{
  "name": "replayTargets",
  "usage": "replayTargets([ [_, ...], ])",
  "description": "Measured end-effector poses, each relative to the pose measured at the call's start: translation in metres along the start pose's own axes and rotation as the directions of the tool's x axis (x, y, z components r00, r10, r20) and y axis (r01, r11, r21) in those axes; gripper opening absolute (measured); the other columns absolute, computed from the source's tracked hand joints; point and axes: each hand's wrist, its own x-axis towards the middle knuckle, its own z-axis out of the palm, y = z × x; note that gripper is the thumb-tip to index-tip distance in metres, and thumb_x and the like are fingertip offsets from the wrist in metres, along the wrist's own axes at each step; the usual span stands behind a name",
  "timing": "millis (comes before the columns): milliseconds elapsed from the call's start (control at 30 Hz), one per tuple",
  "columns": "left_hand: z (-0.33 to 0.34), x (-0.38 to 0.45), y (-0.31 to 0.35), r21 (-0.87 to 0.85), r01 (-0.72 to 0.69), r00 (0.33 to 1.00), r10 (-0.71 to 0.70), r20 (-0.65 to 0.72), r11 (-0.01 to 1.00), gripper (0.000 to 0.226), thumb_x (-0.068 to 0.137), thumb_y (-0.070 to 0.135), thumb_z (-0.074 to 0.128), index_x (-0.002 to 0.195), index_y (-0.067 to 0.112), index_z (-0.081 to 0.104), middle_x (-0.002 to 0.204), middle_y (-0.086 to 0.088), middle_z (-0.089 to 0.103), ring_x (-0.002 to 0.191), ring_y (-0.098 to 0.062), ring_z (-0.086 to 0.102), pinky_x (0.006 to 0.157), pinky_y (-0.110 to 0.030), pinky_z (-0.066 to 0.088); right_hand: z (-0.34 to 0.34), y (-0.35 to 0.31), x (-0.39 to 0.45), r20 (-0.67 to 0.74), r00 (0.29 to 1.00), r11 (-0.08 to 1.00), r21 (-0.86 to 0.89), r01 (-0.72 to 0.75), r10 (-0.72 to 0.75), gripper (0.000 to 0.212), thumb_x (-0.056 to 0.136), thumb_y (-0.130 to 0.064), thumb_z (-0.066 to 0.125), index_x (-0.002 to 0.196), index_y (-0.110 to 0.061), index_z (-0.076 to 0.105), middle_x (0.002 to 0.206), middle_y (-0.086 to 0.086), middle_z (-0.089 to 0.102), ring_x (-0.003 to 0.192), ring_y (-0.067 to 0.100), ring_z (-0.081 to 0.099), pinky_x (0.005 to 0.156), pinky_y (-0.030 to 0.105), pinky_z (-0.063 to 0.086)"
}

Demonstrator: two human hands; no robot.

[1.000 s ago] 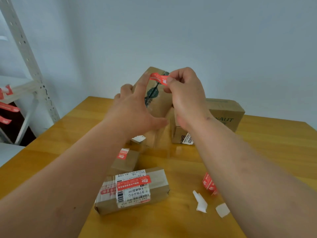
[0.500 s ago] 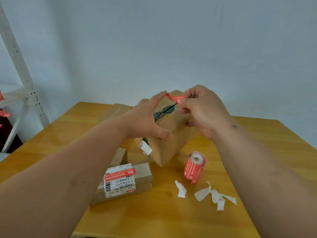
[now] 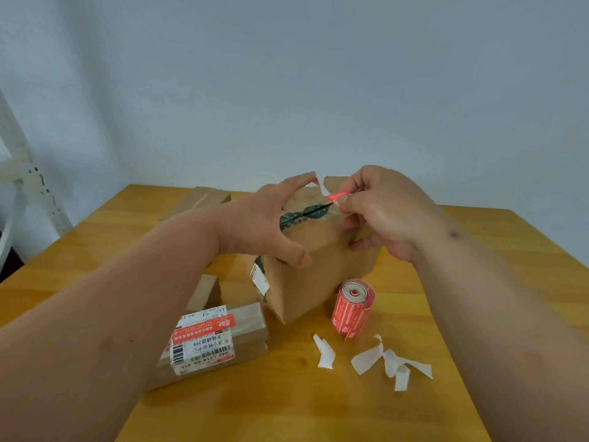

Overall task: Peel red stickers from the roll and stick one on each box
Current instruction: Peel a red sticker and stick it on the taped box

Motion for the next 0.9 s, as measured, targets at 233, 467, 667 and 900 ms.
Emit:
replayTargets([
  [233, 0.015, 0.001, -0.015, -0.106, 0.150, 0.977, -0.131, 0.170, 0.983, 0.112, 0.071, 0.019, 0.083, 0.142, 0.061, 0.006, 0.127, 0.007, 0.040, 0.102, -0.010, 0.050, 0.084, -0.026, 0.050, 0.018, 0.017, 0.010, 0.052, 0.992, 0.993, 0.000, -0.117, 0.116, 0.011, 0.090, -0.004, 0.053, 0.092, -0.013, 0.057, 0.099, 0.009, 0.058, 0.074, 0.021, 0.059, 0.067, 0.047, 0.057],
  [467, 0.015, 0.001, -0.023, -0.378, 0.200, 0.979, -0.173, 0.104, 0.904, 0.072, 0.074, 0.028, 0.082, 0.130, 0.051, 0.043, 0.122, 0.007, 0.051, 0.106, -0.017, 0.053, 0.088, -0.032, 0.051, 0.019, 0.033, 0.026, -0.088, 0.993, 0.996, -0.035, -0.081, 0.078, 0.010, 0.087, -0.009, 0.058, 0.085, -0.019, 0.059, 0.095, 0.006, 0.065, 0.073, 0.018, 0.056, 0.059, 0.026, 0.040],
  [667, 0.026, 0.013, -0.020, -0.455, 0.175, 0.875, -0.350, -0.334, 0.873, 0.014, 0.089, 0.033, 0.068, 0.087, 0.019, 0.071, 0.080, 0.001, 0.066, 0.078, -0.017, 0.057, 0.076, -0.032, 0.051, 0.029, 0.036, 0.038, -0.160, 0.986, 0.992, -0.125, 0.025, -0.045, 0.011, 0.089, -0.014, 0.056, 0.085, -0.024, 0.058, 0.086, -0.002, 0.063, 0.068, 0.013, 0.057, 0.057, 0.025, 0.043],
  [900, 0.018, 0.021, -0.015, -0.494, 0.216, 0.856, -0.406, -0.319, 0.842, 0.008, 0.084, 0.015, 0.072, 0.081, 0.007, 0.071, 0.072, -0.005, 0.073, 0.062, -0.015, 0.055, 0.053, -0.023, 0.049, 0.032, 0.041, 0.050, -0.144, 0.978, 0.931, -0.353, 0.090, -0.149, 0.015, 0.087, -0.015, 0.053, 0.091, -0.026, 0.062, 0.081, -0.006, 0.064, 0.064, 0.006, 0.056, 0.053, 0.023, 0.039],
])
